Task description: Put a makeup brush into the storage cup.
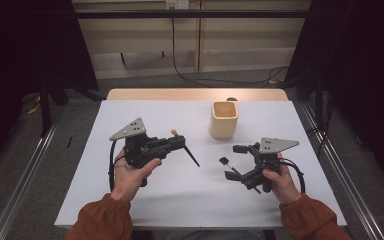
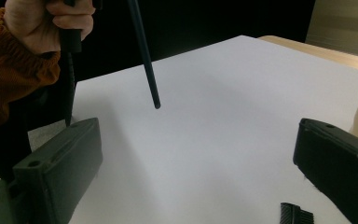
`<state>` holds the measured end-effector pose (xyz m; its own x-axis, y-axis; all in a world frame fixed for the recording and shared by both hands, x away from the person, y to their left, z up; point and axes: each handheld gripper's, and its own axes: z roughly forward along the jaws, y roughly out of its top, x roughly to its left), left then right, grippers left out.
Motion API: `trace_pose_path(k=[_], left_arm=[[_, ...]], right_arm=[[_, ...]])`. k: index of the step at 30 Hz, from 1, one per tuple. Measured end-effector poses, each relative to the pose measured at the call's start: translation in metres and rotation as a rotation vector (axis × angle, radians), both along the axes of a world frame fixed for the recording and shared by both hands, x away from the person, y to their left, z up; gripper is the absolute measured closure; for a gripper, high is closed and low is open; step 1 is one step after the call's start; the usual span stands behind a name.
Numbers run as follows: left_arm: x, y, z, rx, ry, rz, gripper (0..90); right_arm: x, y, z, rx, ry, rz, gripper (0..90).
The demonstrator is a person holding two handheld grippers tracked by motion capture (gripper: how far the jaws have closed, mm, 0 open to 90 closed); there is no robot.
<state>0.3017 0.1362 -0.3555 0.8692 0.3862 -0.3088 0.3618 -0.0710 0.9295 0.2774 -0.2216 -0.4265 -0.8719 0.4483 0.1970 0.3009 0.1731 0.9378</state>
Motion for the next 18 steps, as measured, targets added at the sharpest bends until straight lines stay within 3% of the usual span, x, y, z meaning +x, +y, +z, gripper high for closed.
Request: trace_pose_path(k=[7, 13, 16, 18], left_arm=[[0.003, -0.006, 0.008, 0.046, 0.003, -0.046, 84.3], [0.003, -0.016, 0.013, 0.137, 0.005, -0.063, 84.3], [0.005, -0.020, 0.012, 0.180, 0.020, -0.080, 84.3], [0.006, -0.024, 0.011, 0.239, 0.042, -0.083, 84.3]], right_arm=[[0.000, 0.002, -0.001, -0.008, -0.003, 0.010, 1.3], [0.000, 0.002, 0.001, -0.001, 0.010, 0.026, 1.9], [-0.001, 0.003, 0.001, -0.024, 0.003, 0.037, 1.9], [-0.001, 0.004, 0.000, -0.027, 0.007, 0.044, 1.9]])
